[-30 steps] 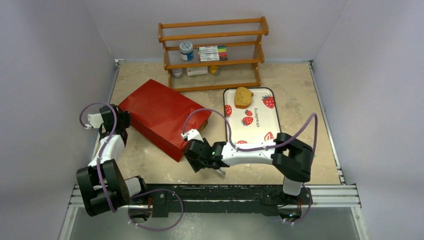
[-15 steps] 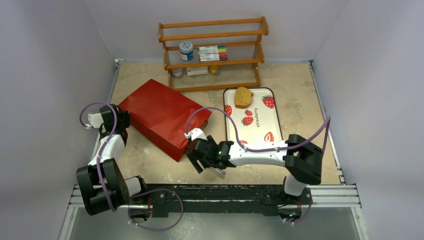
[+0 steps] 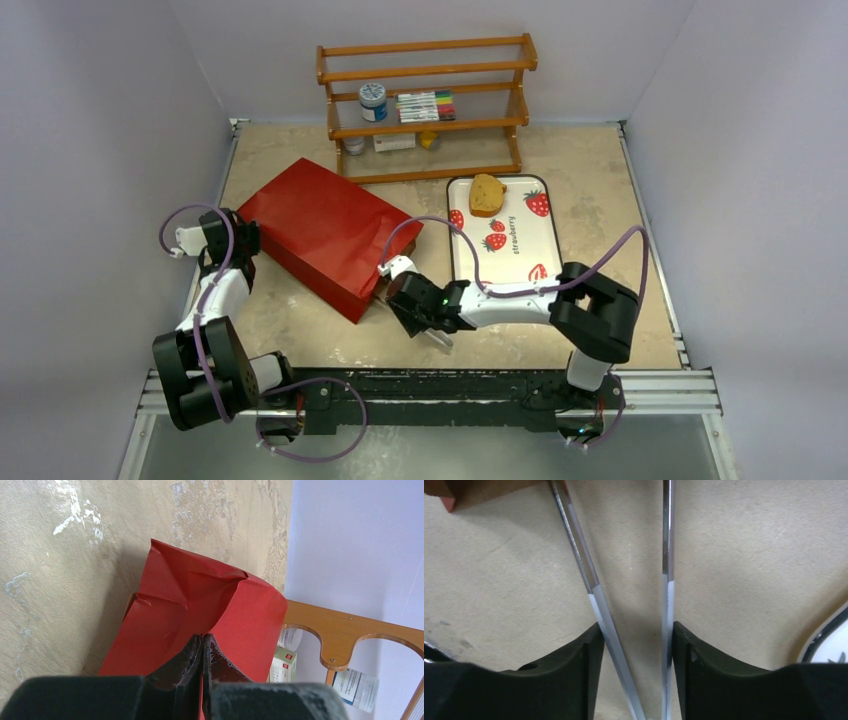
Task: Take the fake bread out of the paper bag
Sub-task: Take out the fake bread from the paper bag.
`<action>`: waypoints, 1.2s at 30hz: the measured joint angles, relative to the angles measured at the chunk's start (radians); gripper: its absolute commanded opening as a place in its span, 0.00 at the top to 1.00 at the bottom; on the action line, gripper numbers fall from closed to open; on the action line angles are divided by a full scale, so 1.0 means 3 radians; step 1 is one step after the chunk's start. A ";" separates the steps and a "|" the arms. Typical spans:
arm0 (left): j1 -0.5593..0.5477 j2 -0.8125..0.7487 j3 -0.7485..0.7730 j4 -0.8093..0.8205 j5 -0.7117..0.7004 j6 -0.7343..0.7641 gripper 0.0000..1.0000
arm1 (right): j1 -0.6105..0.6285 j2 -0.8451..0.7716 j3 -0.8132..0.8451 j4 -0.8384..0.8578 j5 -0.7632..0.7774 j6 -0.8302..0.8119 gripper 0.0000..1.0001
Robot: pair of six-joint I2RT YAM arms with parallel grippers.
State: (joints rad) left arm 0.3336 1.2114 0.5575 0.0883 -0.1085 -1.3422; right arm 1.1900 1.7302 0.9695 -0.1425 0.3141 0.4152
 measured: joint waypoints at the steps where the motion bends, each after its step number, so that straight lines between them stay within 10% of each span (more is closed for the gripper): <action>1: 0.0001 0.0000 0.0000 0.0000 0.0000 0.0000 1.00 | 0.0001 0.0000 -0.0027 0.0069 -0.0045 -0.0005 0.57; 15: 0.0000 -0.0027 -0.0134 0.0004 -0.0064 -0.0043 1.00 | 0.0029 -0.0231 -0.0065 -0.0231 -0.0079 0.0116 0.84; 36: 0.0000 0.0084 -0.0214 0.0224 -0.0341 -0.0381 1.00 | 0.0352 -0.0956 0.0066 -0.1528 -0.0145 0.0724 0.90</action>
State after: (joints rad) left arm 0.3336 1.2366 0.4934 0.1555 -0.2108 -1.4567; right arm 1.2957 1.4433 0.9894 -0.6010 0.2707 0.6323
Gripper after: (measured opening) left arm 0.006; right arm 0.359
